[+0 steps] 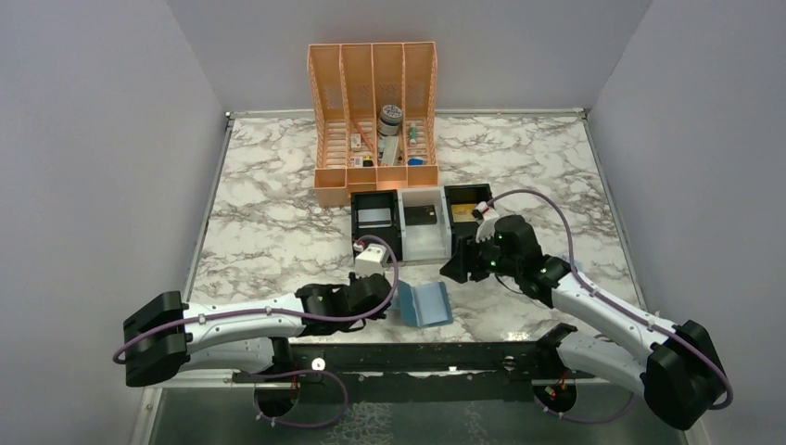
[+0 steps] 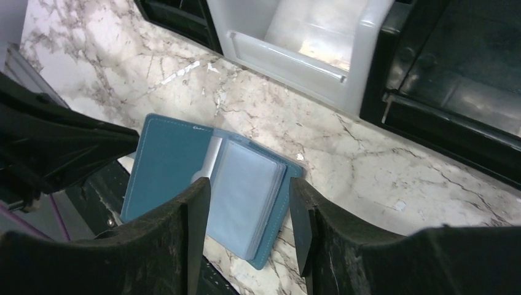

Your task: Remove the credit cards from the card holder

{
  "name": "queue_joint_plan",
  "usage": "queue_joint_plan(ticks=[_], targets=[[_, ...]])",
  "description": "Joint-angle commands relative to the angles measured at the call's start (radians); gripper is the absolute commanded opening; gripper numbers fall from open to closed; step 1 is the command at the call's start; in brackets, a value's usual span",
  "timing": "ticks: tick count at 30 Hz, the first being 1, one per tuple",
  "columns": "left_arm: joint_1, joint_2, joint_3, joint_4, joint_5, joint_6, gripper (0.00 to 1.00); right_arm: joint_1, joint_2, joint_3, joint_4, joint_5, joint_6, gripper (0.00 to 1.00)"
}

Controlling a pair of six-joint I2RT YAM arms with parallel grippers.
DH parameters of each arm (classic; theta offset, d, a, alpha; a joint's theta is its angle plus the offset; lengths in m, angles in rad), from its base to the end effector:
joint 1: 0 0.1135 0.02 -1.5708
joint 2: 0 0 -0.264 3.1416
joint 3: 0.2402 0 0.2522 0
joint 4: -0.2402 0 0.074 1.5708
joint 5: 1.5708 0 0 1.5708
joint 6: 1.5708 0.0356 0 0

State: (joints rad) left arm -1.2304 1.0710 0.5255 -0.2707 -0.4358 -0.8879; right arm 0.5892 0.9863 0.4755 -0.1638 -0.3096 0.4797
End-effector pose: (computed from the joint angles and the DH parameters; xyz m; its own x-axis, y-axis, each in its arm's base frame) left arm 0.0832 -0.1899 0.1920 -0.7415 -0.0129 -0.6708 0.2896 0.8957 -0.3373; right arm 0.1616 0.1211 0.1989 -0.7962 -0.0035 -0.6050 -0.4054 0.7454 0.5292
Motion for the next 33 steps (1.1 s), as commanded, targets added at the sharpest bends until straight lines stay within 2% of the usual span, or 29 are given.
queue_joint_plan(ticks=[1,7,14,18,22,26,33], targets=[[0.004,-0.029,-0.022,-0.054,-0.052,-0.061,0.00,0.001,0.044,0.064,0.003,-0.082,-0.102,0.50],[0.004,-0.031,-0.036,-0.052,-0.048,-0.052,0.00,0.000,0.068,0.052,0.045,-0.119,-0.080,0.50],[0.004,-0.019,-0.063,-0.041,-0.045,-0.073,0.00,0.001,0.107,-0.076,0.164,-0.204,-0.024,0.47],[0.004,-0.012,-0.087,-0.015,-0.062,-0.086,0.00,0.001,0.146,-0.042,0.144,-0.224,-0.037,0.44],[0.004,0.018,-0.071,-0.010,-0.082,-0.074,0.00,0.001,0.231,-0.002,0.192,-0.322,-0.040,0.43],[0.005,0.055,-0.056,-0.007,-0.093,-0.072,0.00,0.001,0.324,0.040,0.167,-0.326,-0.032,0.43],[0.004,0.110,-0.050,0.025,-0.041,-0.085,0.00,0.000,0.288,-0.018,0.190,-0.324,-0.026,0.43]])
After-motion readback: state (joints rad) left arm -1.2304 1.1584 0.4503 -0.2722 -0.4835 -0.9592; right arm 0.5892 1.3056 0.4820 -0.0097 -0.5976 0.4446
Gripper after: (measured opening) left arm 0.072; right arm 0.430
